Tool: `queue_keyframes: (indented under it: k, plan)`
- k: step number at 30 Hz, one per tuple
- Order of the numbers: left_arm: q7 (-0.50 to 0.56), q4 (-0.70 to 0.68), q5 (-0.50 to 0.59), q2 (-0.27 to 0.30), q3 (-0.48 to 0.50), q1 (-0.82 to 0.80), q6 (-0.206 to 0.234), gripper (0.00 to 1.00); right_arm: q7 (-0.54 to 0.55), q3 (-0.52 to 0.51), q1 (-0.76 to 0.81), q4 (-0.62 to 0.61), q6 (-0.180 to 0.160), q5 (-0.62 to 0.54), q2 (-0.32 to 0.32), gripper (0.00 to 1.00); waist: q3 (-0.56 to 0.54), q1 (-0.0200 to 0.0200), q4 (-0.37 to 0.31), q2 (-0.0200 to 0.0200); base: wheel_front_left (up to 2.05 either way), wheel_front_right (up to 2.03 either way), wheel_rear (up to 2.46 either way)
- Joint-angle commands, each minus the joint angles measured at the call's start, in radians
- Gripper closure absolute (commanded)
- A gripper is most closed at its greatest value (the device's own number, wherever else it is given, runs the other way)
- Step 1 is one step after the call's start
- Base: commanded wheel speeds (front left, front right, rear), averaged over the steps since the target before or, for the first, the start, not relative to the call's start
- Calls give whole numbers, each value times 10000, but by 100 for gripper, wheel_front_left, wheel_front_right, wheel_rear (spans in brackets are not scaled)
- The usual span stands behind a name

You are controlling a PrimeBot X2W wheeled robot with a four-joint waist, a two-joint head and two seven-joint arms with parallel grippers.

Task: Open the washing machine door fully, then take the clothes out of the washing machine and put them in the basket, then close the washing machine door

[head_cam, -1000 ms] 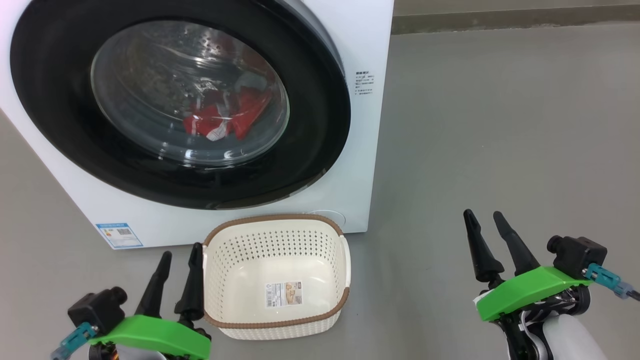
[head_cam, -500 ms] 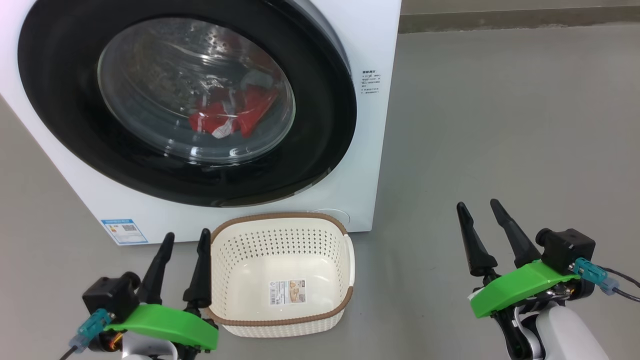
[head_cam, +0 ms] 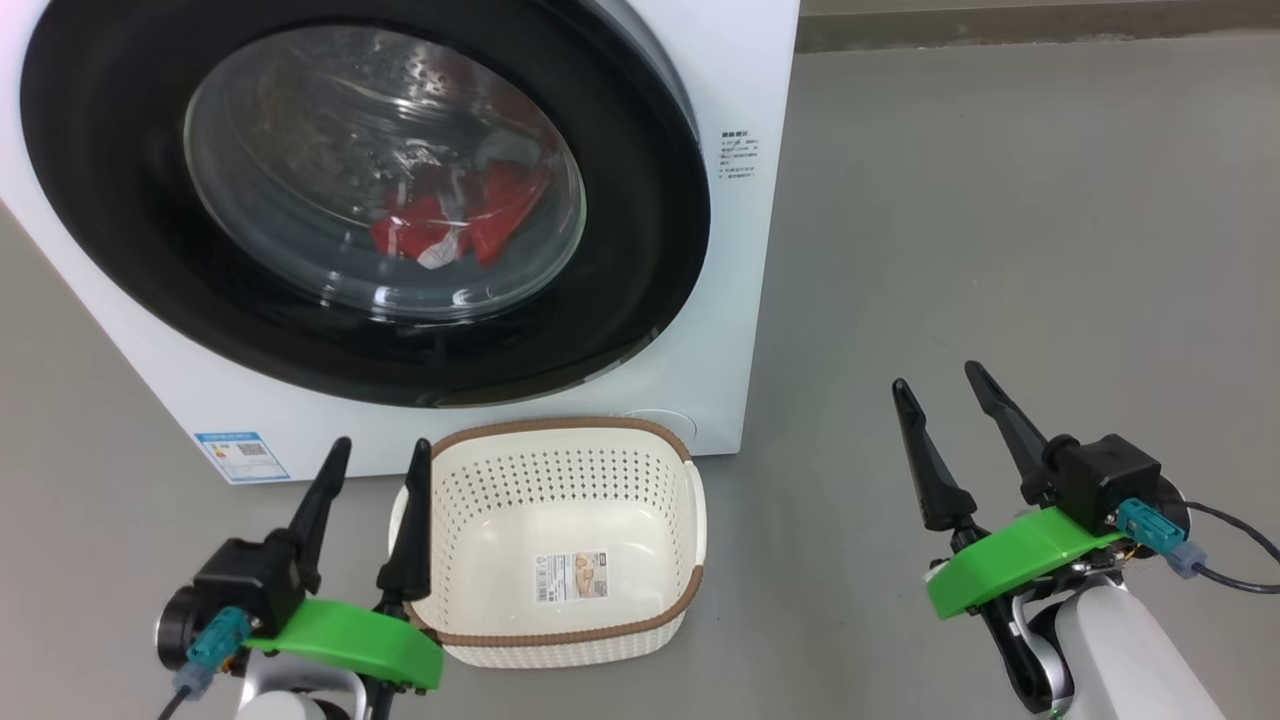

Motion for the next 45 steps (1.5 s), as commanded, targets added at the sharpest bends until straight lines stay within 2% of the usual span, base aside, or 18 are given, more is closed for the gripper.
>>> queue_keyframes:
  k: [1,6,23,24,25,26,27,29,32,39,45]
  plan:
    - [-147,-308,301,229,286,-500,14,0,-178,222,-425,-294,-7,-346,-60,0,16,0,-22,0,0,0,0]
    - [-293,-297,894,241,267,-588,-18,0,-323,202,-464,-361,-7,-876,-68,0,13,-1,-35,0,0,0,0]
    - [-293,-357,1088,241,327,-586,-90,0,-323,167,-407,-437,-7,-780,-68,0,51,-1,-25,0,0,0,0]
    - [-293,-366,1092,241,322,-581,-86,0,-323,168,-411,-438,-7,-772,-68,3,55,-1,-21,0,0,0,0]
    - [-293,-376,1092,241,317,-576,-80,0,-323,173,-414,-427,-7,-738,-68,17,60,-1,-14,0,0,0,0]
    - [-293,-389,1088,241,310,-573,-74,0,-323,186,-416,-386,-7,-652,-68,53,65,-1,-5,0,0,0,0]
    - [-293,-405,1085,241,303,-570,-68,0,-323,204,-430,-350,-7,-534,-68,65,74,-1,6,0,0,0,0]
    - [-293,-449,1066,241,298,-562,-57,0,-323,277,-484,-280,-7,-267,-68,100,110,-1,23,0,0,0,0]
    - [-293,-548,1067,241,285,-589,-46,0,-323,322,-637,-212,-7,217,-68,100,270,-1,63,0,0,0,0]
    - [-293,-825,1005,241,187,-736,-23,0,-323,452,-1272,203,-7,2344,-68,100,745,-1,220,0,0,0,0]
    - [-293,-1097,933,241,96,-799,-3,0,-323,666,-1846,400,-7,2745,-68,100,1194,-1,361,0,0,0,0]
